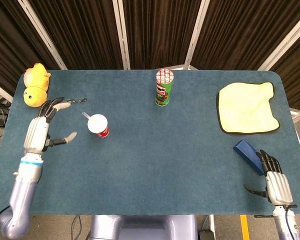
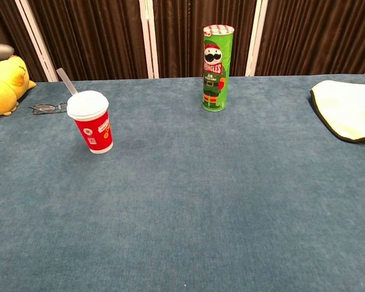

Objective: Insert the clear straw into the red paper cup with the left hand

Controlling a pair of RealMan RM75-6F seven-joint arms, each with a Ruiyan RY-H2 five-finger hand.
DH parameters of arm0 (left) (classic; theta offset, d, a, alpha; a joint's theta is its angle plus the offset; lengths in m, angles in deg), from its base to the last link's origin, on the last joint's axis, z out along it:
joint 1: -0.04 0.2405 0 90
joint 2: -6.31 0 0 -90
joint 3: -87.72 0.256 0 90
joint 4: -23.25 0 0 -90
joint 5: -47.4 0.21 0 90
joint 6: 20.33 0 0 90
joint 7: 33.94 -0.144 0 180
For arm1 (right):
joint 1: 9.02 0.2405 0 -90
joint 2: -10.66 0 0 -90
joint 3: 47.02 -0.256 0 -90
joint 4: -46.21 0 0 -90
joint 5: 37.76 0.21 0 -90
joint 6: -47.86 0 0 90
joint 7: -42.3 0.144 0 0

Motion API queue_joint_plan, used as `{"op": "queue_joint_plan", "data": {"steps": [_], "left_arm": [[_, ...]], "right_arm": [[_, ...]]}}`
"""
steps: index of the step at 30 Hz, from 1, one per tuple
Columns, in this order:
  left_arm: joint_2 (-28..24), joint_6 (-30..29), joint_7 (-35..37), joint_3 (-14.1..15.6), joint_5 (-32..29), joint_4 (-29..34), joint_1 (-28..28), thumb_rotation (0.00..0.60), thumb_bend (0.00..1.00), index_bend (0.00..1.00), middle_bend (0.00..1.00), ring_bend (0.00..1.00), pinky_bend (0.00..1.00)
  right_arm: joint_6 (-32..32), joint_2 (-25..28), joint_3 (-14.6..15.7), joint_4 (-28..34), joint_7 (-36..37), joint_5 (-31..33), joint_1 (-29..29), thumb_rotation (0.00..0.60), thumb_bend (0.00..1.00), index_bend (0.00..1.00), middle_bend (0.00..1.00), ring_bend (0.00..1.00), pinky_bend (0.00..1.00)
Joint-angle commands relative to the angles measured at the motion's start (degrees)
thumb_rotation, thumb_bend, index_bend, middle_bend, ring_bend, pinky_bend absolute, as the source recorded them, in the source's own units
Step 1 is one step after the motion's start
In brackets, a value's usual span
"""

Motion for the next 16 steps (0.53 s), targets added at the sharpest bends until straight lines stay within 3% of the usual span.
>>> {"op": "queue_joint_plan", "data": {"steps": [1,6,9,16], "left_arm": [[-3.10,-4.24,-7.73,6.24,6.48,-1.60,4.11,0.600,0.20,0.15,0.00,0.00,0.00],[-4.09,-9.62,-18.73,12.90,11.22,-3.78,9.72,0.600,0.19,0.10,0.00,0.00,0.00],[-4.65,-10.18,-19.36,17.05,10.58,-3.70,13.50,0.600,0.18,0.07,0.00,0.00,0.00],[-4.55,-11.25,-18.58,19.01,10.98,-6.52,16.47,0.600,0.18,0.05,0.00,0.00,0.00]], "right_arm": [[-0.22,0.01,0.11,-0.11,-0.38,0.03,0.02,0.600,0.07,0.00,0.00,0.00,0.00],[-0.30,0.18,0.16,-0.27,-1.13,-0.10,0.14,0.600,0.07,0.00,0.00,0.00,0.00],[0.61,-0.03,0.27,-0.59,-2.18,-1.01,0.15,0.600,0.07,0.00,0.00,0.00,0.00],[1.48,-0.47,0.38,-1.18,-3.08,-1.78,0.13,0.600,0.07,0.00,0.00,0.00,0.00]]}}
